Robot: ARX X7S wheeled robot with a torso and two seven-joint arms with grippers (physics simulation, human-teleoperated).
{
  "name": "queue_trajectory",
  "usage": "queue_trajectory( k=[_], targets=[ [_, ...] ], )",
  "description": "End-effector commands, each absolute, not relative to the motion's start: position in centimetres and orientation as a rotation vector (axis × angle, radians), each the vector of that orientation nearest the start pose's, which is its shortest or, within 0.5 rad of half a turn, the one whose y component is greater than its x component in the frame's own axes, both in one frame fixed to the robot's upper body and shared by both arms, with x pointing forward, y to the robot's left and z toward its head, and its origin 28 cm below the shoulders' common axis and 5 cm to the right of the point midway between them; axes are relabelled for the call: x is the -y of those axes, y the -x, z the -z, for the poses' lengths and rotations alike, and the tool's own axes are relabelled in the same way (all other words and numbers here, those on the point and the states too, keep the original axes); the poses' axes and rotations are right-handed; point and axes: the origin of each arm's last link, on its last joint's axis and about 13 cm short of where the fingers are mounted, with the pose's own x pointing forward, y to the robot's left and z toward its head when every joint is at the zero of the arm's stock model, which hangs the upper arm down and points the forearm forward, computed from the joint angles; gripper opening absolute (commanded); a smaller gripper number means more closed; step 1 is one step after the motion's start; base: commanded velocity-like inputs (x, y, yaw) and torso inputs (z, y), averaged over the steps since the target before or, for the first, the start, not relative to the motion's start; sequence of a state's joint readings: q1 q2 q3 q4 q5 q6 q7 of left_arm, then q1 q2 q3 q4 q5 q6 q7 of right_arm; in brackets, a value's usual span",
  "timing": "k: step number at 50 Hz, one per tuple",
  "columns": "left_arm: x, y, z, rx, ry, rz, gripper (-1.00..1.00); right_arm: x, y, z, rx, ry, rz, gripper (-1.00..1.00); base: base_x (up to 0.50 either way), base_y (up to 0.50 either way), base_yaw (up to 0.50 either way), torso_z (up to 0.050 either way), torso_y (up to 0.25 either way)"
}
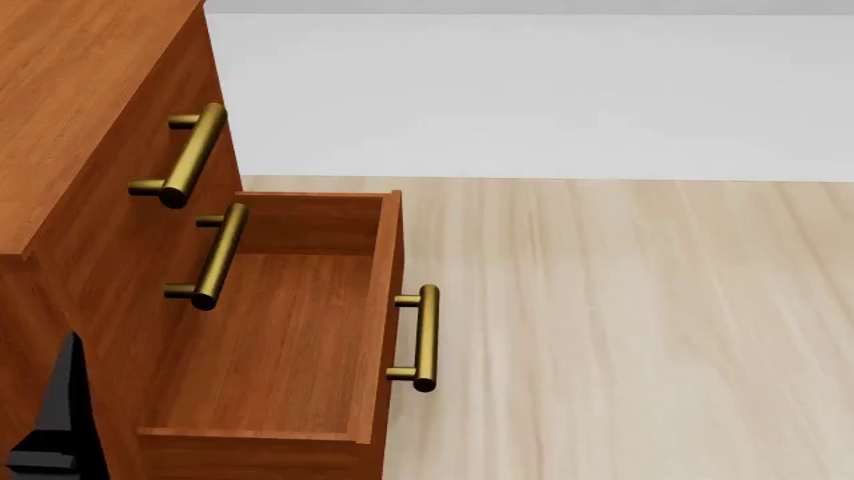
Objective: Put the wine bottle in the bottom drawer of the cabinet.
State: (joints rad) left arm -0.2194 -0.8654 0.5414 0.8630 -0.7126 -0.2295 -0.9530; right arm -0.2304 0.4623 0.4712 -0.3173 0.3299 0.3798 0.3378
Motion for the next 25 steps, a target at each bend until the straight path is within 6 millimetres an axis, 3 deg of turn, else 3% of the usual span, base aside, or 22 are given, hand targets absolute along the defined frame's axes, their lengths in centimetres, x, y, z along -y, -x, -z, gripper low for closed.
queue_trajectory(
  k=[1, 25],
  targets=[
    [-21.49, -15.82, -16.51, 0.243, -0.005, 0.004, 1.00, 27.35, -15.10, -7.19, -0.121, 0.187, 0.671, 1.00, 0.00, 0.00, 0.00, 0.000, 0.000],
    [-21.41, -15.92, -16.42, 0.239, -0.004, 0.006, 1.00, 28.30, -15.50, -7.17, -0.141, 0.194, 0.693, 1.00, 0.00, 0.00, 0.00, 0.000, 0.000]
  ],
)
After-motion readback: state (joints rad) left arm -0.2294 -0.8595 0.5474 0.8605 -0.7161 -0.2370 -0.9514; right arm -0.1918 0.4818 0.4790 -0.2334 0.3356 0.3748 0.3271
